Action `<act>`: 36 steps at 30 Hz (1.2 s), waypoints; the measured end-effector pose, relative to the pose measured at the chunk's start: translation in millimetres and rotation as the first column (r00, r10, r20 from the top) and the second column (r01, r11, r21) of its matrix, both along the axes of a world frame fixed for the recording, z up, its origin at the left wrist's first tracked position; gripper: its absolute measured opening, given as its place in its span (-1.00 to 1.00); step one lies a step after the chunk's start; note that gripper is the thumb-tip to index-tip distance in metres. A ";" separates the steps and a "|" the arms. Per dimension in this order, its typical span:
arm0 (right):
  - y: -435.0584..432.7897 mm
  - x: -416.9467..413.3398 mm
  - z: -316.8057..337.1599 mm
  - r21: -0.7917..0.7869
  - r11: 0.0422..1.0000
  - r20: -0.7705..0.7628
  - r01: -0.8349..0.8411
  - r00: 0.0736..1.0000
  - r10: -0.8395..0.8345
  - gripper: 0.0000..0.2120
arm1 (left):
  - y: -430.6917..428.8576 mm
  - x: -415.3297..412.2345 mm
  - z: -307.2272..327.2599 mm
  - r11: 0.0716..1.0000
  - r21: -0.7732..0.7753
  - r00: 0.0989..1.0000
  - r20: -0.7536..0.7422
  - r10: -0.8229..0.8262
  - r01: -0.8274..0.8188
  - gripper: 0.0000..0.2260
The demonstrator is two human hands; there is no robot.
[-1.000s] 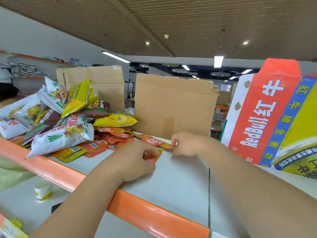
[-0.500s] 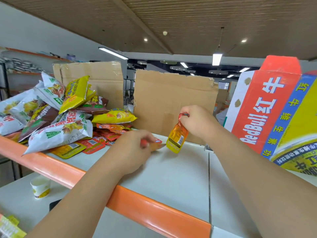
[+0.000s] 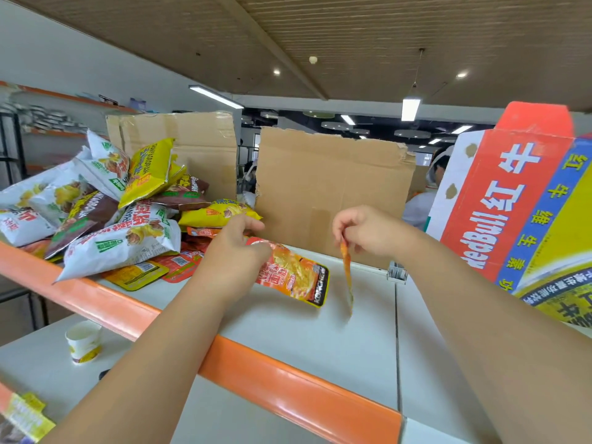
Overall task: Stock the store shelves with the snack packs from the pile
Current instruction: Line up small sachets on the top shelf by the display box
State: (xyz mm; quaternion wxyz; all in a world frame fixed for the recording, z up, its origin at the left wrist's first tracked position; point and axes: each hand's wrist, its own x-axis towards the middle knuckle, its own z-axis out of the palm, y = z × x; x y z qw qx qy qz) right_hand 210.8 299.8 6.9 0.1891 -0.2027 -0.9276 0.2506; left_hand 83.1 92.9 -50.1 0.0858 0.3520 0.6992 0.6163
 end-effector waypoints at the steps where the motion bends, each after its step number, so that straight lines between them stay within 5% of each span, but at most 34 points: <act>1: -1.2 1.0 -0.2 -0.110 0.993 -0.080 -0.032 0.997 0.023 -0.58 | 1.5 -1.5 0.3 1.000 -0.018 0.997 0.078 -0.017 0.018 -0.73; 3: 0.5 4.4 -2.6 -0.269 0.962 -0.169 -0.047 0.986 0.001 -0.55 | 4.9 -2.8 -1.4 0.992 -0.129 0.997 0.074 -0.003 0.013 -0.77; 5: 9.8 5.9 -9.9 -0.284 0.959 -0.095 0.003 0.995 -0.031 -0.47 | 7.4 -1.3 -4.2 0.941 -0.330 0.984 -0.175 0.022 -0.080 -0.73; 8: 23.1 9.6 -18.1 -0.028 0.976 0.216 0.216 0.955 -0.205 -0.39 | 8.4 4.1 -9.6 0.807 -0.463 0.825 -0.563 0.050 -0.365 -0.55; 11: 16.5 7.6 -16.4 0.104 0.958 0.370 0.269 0.883 -0.288 -0.62 | 10.5 9.6 -13.3 0.824 -0.359 0.694 -0.718 0.055 -0.438 -0.62; 13: -1.2 5.7 -13.7 0.061 0.967 0.476 0.249 0.844 -0.248 -0.86 | 12.1 11.4 -17.6 0.832 -0.430 0.683 -0.725 -0.086 -0.351 -0.68; 16: -22.8 1.4 -13.9 0.158 0.981 0.630 0.114 0.753 -0.189 -0.59 | 14.1 11.1 -22.0 0.786 -0.557 0.623 -0.722 -0.299 -0.269 -0.66; 19: -33.9 -6.5 -16.2 0.245 0.969 0.612 0.013 0.773 -0.165 -0.56 | 14.0 12.3 -20.6 0.814 -0.566 0.671 -0.655 -0.347 -0.132 -0.75; 23: -37.5 -8.7 -15.7 0.194 0.981 0.617 0.016 0.776 -0.135 -0.48 | 11.8 14.5 -18.7 0.852 -0.458 0.658 -0.727 -0.195 -0.253 -0.68; 27: -44.2 -2.3 -10.0 0.244 0.968 0.652 0.053 0.730 -0.204 -0.37 | 11.2 13.7 -19.8 0.767 -0.521 0.693 -0.707 -0.143 -0.374 -0.51; 36: -47.4 -5.8 -12.7 0.228 0.972 0.594 0.060 0.783 -0.188 -0.44 | 8.2 17.1 -11.6 0.801 -0.494 0.755 -0.650 -0.083 -0.337 -0.64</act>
